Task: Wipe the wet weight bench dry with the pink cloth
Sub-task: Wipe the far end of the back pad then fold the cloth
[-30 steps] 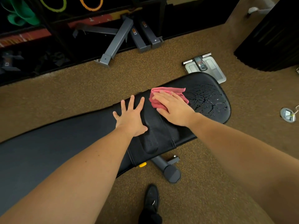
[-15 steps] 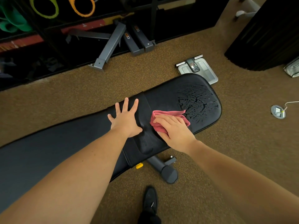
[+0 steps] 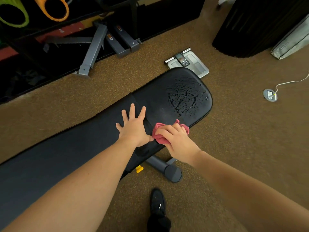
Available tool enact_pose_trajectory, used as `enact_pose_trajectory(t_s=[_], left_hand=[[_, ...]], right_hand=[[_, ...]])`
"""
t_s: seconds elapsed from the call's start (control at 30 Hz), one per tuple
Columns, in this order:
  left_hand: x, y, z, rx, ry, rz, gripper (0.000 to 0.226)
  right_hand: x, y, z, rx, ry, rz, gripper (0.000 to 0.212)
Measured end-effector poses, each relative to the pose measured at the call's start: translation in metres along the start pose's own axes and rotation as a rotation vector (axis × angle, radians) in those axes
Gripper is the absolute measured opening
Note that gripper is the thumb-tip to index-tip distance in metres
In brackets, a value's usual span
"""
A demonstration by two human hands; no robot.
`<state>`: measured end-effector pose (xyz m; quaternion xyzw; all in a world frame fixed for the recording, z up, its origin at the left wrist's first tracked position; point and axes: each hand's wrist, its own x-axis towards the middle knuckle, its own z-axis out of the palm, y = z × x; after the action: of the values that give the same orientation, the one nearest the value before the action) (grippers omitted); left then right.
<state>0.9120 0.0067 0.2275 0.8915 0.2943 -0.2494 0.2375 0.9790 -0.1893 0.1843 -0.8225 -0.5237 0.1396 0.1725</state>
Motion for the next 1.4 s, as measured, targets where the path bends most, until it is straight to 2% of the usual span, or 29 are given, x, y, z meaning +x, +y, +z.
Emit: enact_pose_trajectory(t_s=[0.1,0.17,0.3,0.4,0.43,0.5,0.57,0.7,0.83,0.93,1.17,1.27,1.4], left_hand=[[-0.002,0.003,0.006,0.029,0.042,-0.014,0.122],[-0.002,0.004,0.008,0.035,0.058,-0.023,0.125],[0.000,0.006,0.010,0.043,0.066,-0.040,0.129],[0.001,0.006,0.010,0.063,0.055,-0.046,0.128],[0.001,0.006,0.011,0.064,0.052,-0.044,0.128],[0.001,0.006,0.011,0.064,0.051,-0.041,0.128],[0.001,0.006,0.011,0.066,0.050,-0.041,0.128],[0.001,0.006,0.011,0.072,0.048,-0.042,0.128],[0.001,0.006,0.011,0.078,0.040,-0.042,0.127],[0.001,0.006,0.010,0.074,0.044,-0.037,0.127],[0.001,0.006,0.010,0.076,0.050,-0.040,0.127],[0.001,0.006,0.010,0.074,0.046,-0.044,0.130],[0.001,0.006,0.011,0.074,0.045,-0.046,0.129]], right_hand=[[-0.016,0.003,-0.009,0.140,-0.033,0.056,0.047],[-0.025,0.008,-0.023,0.258,0.003,0.130,0.048],[-0.026,0.027,-0.074,0.430,0.262,0.331,0.049],[-0.015,0.069,-0.098,0.372,0.486,0.502,0.025],[-0.012,0.084,-0.100,0.354,0.488,0.591,0.020],[-0.008,0.103,-0.088,0.394,0.395,0.693,0.033],[-0.008,0.096,-0.071,0.427,0.344,0.652,0.039],[-0.013,0.061,-0.052,0.362,0.412,0.537,0.043],[-0.025,0.029,-0.024,0.412,0.330,0.554,0.054],[-0.027,-0.001,-0.004,0.480,0.336,0.512,0.053],[-0.025,-0.054,0.027,0.689,0.344,0.569,0.056],[-0.028,-0.071,0.029,0.786,0.378,0.575,0.051],[-0.035,-0.069,-0.003,1.002,0.415,0.616,0.028]])
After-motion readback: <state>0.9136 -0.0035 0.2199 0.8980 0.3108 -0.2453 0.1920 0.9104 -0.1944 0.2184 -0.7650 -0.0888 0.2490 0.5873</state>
